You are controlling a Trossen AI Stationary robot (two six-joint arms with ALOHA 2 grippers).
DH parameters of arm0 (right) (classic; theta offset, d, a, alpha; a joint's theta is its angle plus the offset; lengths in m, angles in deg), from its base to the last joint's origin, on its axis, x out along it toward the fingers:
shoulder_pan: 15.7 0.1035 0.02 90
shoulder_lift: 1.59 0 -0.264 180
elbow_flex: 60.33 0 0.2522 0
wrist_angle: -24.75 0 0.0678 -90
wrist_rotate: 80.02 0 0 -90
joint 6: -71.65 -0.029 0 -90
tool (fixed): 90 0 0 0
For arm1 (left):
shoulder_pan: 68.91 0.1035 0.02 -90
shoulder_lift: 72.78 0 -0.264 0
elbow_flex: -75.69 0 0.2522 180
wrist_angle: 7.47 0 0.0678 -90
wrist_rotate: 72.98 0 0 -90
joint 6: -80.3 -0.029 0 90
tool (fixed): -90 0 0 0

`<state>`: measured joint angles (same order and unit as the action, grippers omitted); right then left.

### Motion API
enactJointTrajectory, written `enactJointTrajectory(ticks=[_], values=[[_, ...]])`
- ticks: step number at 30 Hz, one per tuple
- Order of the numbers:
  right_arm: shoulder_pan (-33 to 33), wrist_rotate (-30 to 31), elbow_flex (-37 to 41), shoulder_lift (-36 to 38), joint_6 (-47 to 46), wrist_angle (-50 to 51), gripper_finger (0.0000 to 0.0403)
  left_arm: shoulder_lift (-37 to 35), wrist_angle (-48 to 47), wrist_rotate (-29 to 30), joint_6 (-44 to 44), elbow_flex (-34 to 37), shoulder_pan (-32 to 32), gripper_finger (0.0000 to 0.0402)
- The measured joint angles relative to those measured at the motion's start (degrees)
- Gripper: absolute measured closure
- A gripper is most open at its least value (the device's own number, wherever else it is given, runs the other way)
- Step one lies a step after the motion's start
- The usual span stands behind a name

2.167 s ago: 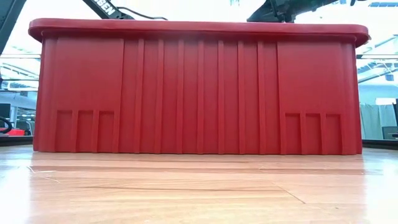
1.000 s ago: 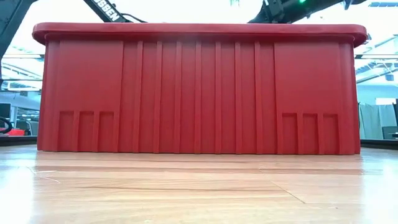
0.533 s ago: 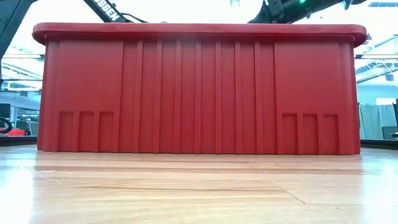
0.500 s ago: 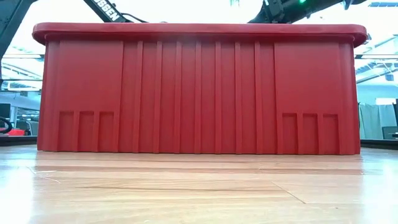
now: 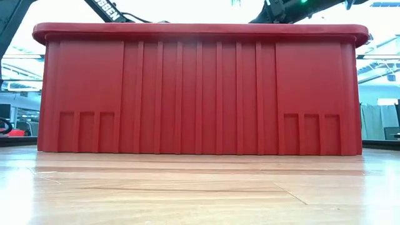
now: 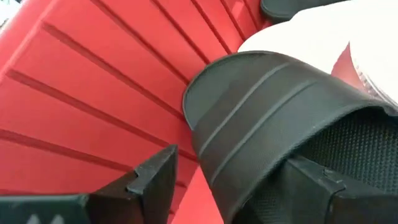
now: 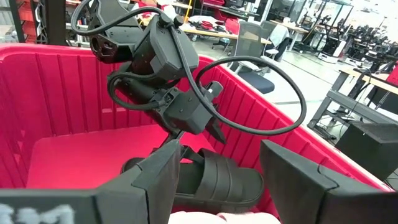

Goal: Pick and place slides into bin
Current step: Put the black slide into the red bin

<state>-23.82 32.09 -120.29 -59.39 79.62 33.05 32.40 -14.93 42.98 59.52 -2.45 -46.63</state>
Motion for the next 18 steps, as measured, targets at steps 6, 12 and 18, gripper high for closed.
enactJointTrajectory(ticks=[6,12,18], values=[[0.0,0.0,0.0,0.0,0.0,0.0,0.0193,0.0,-0.4,7.5,2.1,0.0,0.2,0.0173],[0.0,0.0,0.0,0.0,-0.3,0.1,0.0193,0.0,-0.7,4.7,5.0,0.0,-0.4,0.0176],[0.0,0.0,0.0,0.0,-0.9,0.2,0.0193,0.0,-0.9,2.9,7.8,0.0,-2.8,0.0176]])
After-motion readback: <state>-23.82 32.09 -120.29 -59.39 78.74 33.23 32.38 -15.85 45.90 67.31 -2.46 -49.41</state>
